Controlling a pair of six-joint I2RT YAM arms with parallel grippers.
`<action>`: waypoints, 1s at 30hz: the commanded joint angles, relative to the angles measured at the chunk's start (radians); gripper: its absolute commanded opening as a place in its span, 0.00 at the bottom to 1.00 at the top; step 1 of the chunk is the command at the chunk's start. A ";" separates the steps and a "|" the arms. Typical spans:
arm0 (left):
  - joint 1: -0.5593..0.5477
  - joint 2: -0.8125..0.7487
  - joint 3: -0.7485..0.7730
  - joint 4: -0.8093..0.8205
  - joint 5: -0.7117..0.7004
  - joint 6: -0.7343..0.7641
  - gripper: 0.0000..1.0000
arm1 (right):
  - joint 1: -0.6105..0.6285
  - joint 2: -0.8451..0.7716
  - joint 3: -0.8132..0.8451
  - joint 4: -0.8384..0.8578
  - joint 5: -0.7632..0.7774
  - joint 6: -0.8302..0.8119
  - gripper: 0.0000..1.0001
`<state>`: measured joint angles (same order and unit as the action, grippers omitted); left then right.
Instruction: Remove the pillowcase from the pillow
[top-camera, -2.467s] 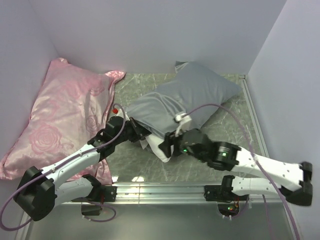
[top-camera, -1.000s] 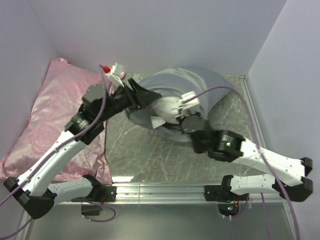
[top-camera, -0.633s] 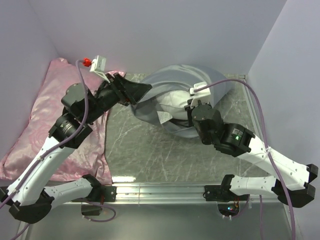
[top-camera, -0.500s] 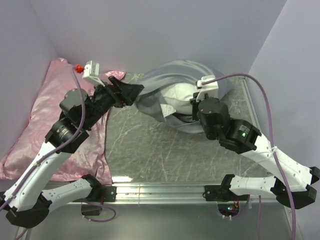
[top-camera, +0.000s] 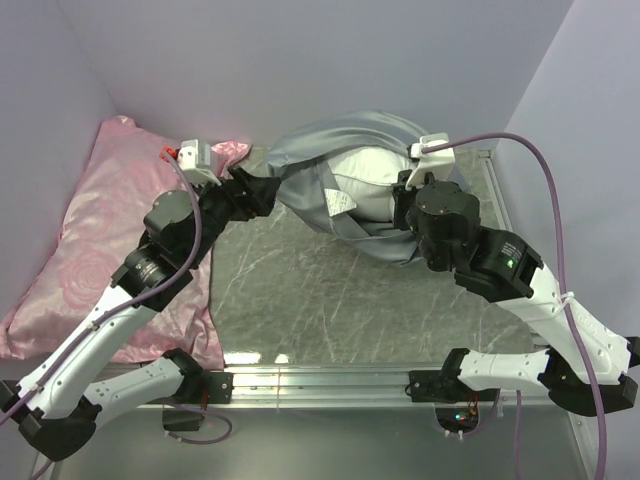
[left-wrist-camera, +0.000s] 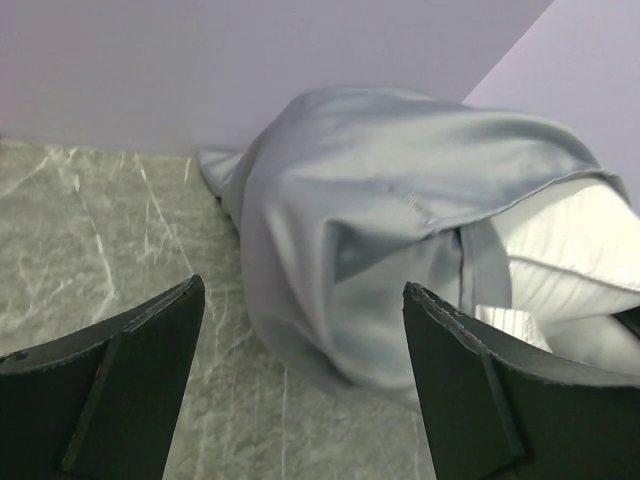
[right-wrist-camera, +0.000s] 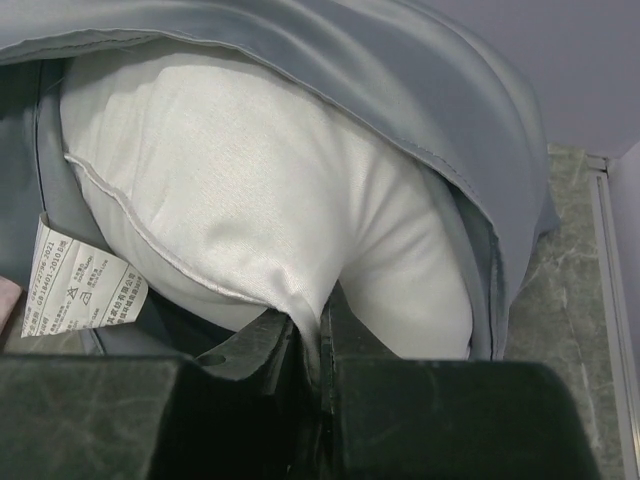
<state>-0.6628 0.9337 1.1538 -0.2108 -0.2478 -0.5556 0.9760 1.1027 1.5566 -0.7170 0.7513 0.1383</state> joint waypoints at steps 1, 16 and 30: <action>-0.001 0.030 0.052 0.140 0.025 0.086 0.85 | -0.005 -0.017 0.080 0.090 -0.003 0.021 0.00; 0.003 0.160 0.150 0.166 -0.160 0.135 0.21 | -0.003 0.013 0.189 0.045 -0.044 0.030 0.00; 0.416 0.359 0.126 0.156 0.074 -0.086 0.00 | -0.005 -0.038 0.385 0.008 -0.050 0.046 0.00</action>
<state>-0.3096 1.2331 1.2968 -0.0914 -0.2096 -0.6025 0.9775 1.1351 1.7969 -0.8131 0.6270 0.1753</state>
